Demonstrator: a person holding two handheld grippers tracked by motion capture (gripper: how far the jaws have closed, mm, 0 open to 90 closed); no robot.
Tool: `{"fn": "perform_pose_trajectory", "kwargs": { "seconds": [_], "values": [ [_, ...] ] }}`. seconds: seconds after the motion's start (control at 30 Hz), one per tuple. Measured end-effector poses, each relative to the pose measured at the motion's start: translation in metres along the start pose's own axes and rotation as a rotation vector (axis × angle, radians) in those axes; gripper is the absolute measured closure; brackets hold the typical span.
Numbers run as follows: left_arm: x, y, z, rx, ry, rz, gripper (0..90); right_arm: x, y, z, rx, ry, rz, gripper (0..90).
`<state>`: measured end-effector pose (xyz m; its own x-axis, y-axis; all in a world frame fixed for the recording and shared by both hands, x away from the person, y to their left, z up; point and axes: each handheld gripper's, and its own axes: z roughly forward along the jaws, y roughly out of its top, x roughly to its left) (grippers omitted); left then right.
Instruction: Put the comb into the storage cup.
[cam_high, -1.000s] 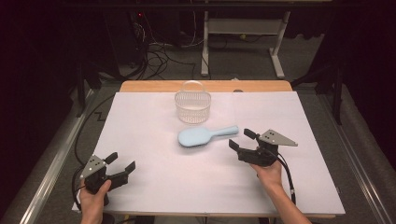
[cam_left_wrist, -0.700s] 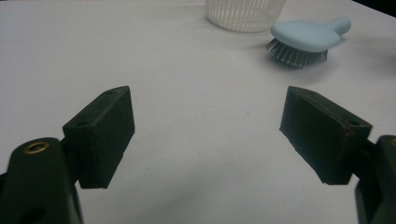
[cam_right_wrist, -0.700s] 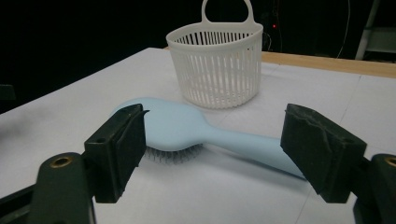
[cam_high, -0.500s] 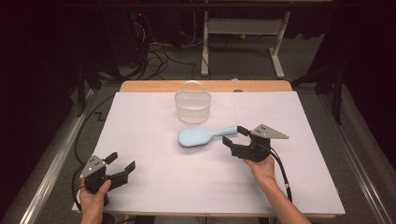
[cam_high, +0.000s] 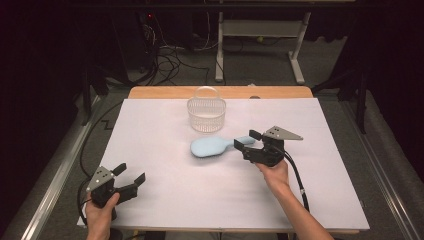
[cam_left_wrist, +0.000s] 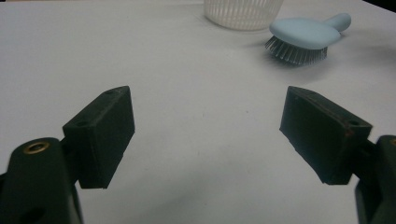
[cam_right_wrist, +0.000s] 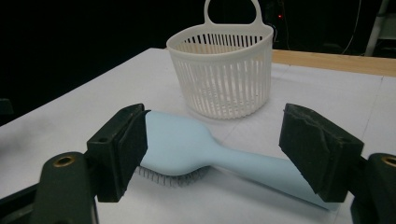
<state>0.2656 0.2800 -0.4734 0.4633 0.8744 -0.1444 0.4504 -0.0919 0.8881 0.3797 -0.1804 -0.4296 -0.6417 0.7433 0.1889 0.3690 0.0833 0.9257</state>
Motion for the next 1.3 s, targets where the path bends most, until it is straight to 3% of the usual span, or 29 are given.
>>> {"fn": "perform_pose_trajectory", "kwargs": {
  "seconds": [0.23,0.43,0.63,0.77,0.83,0.87,1.0,1.3],
  "values": [
    [0.0,0.0,0.0,0.0,-0.004,-0.001,18.6,0.001,0.009,0.009,0.036,-0.008,-0.035,26.1],
    [0.0,-0.001,-0.002,0.0,-0.001,-0.009,18.6,0.0,0.023,0.015,0.167,-0.003,-0.084,28.3],
    [0.0,-0.001,-0.002,0.0,-0.005,-0.012,18.5,0.0,0.034,0.018,0.224,0.009,-0.122,28.3],
    [0.0,-0.001,-0.002,0.001,-0.007,-0.009,18.5,-0.001,0.04,0.024,0.284,0.001,-0.128,28.3],
    [0.0,-0.002,-0.002,0.003,-0.006,-0.009,18.5,-0.002,0.044,0.03,0.346,-0.012,-0.127,28.3],
    [0.0,-0.002,-0.002,0.003,-0.006,-0.009,18.5,-0.002,0.044,0.03,0.346,-0.012,-0.127,28.3],
    [0.001,-0.002,-0.002,0.004,-0.007,-0.011,18.5,-0.003,0.049,0.041,0.443,-0.024,-0.151,28.4],
    [0.0,-0.002,-0.001,0.005,-0.011,-0.01,18.5,-0.006,0.05,0.054,0.542,-0.034,-0.155,29.1]
  ]
}}
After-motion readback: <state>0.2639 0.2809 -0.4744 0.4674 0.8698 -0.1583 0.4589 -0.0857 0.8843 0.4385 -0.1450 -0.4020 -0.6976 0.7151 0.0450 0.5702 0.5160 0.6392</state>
